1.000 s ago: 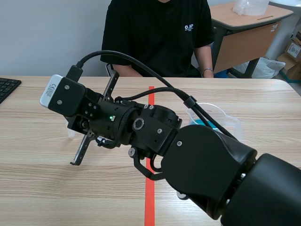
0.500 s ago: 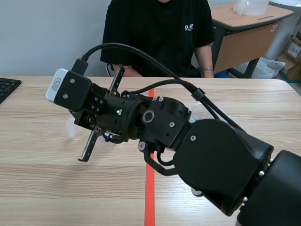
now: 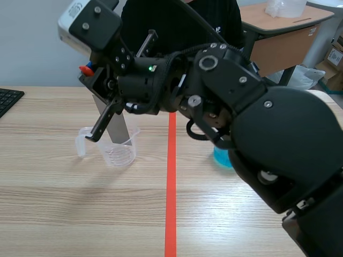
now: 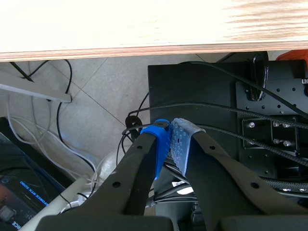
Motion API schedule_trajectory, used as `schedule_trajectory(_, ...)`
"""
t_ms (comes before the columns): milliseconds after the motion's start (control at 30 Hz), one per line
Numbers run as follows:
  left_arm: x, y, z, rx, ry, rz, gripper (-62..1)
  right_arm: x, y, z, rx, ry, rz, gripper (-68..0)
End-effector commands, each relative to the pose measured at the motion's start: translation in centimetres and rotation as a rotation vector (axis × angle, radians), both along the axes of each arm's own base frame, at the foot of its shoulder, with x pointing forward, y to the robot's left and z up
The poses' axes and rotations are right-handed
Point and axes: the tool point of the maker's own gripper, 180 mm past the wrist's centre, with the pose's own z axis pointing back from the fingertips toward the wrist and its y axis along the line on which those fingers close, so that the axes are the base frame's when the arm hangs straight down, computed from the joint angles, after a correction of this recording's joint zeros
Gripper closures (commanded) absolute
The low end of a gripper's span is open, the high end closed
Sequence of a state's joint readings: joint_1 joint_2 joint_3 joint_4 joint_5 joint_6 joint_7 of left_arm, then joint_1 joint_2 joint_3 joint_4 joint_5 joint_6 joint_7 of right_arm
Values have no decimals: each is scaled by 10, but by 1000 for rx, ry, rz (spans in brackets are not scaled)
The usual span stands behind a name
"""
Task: Do the redox reaction experiment.
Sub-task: 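Lift the metal plate out of the left beaker, then move the plate over the blue solution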
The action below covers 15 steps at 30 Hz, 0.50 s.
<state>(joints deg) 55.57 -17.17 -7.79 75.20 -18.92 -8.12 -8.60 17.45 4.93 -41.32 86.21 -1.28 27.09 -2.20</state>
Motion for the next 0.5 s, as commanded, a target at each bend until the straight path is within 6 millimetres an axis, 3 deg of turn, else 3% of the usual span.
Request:
schedule_trajectory(0,1,-1,4,-3,-14,1,-46,6,-3,29,46,-39,-6,-15)
schedule_trajectory(267,1,-1,4,-3,-14,1,-46,13,-36,63,88,24,-34,-15)
schedule_trajectory(467,1,-1,5,-3,-15,1,-46,15,-73,81,101,29,-64,-15)
